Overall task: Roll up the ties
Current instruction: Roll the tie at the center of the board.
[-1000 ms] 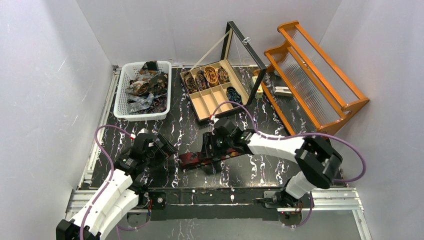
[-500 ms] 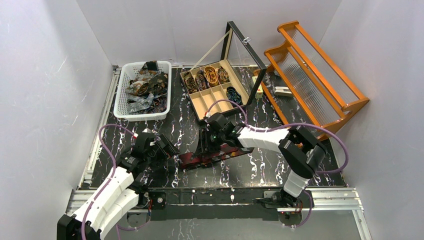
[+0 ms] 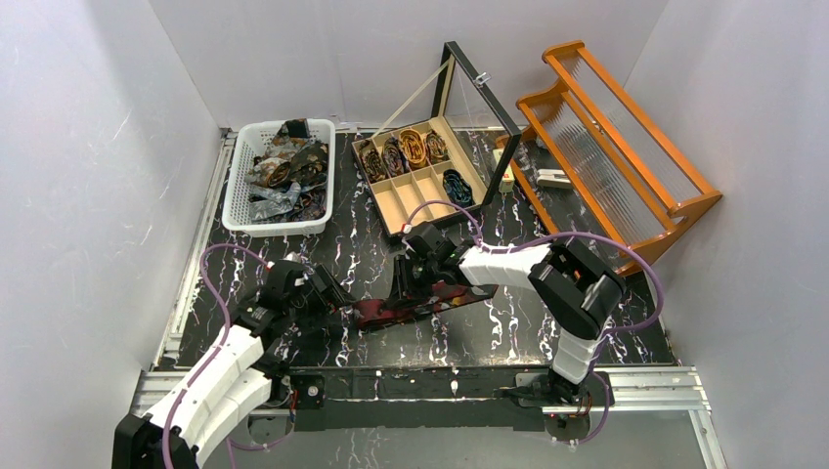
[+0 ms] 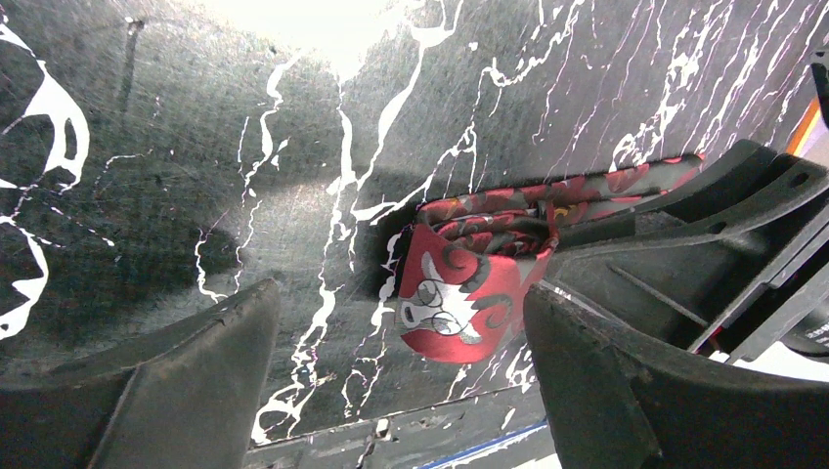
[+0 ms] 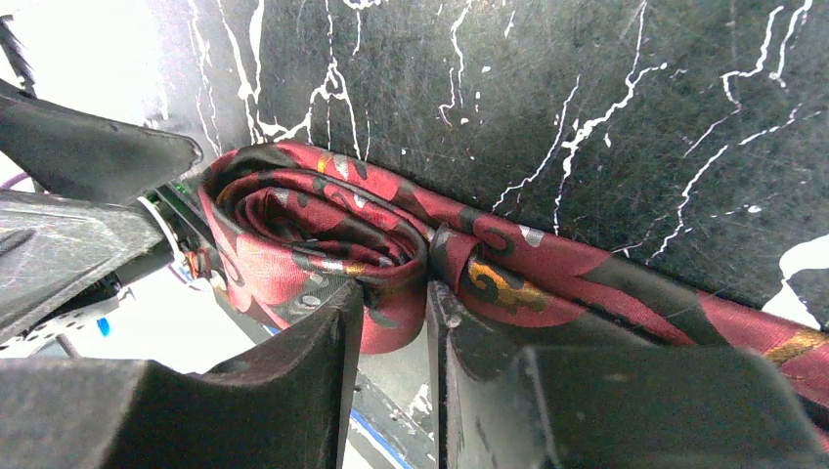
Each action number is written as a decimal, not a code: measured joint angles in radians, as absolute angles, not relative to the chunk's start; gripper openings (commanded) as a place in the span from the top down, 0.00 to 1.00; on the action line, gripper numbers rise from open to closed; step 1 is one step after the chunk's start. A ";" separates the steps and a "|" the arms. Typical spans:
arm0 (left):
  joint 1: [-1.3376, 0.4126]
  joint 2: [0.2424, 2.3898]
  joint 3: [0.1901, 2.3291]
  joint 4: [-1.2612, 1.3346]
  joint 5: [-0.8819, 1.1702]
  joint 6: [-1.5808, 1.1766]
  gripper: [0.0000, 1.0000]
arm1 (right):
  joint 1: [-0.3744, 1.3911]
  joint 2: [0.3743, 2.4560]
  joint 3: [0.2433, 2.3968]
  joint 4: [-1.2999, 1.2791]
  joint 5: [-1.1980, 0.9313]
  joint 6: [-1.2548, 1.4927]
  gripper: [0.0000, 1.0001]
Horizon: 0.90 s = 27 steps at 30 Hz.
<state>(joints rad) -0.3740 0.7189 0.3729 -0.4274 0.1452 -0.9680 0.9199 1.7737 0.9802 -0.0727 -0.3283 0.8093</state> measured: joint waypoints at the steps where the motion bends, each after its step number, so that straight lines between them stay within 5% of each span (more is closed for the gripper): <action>1: -0.374 0.720 0.368 -0.422 0.151 -0.967 0.15 | 0.919 1.774 0.980 -0.073 -0.331 0.809 0.63; 27: -0.374 0.781 0.239 -0.113 0.332 -0.916 0.38 | 0.899 1.809 0.980 -0.056 -0.377 0.809 0.74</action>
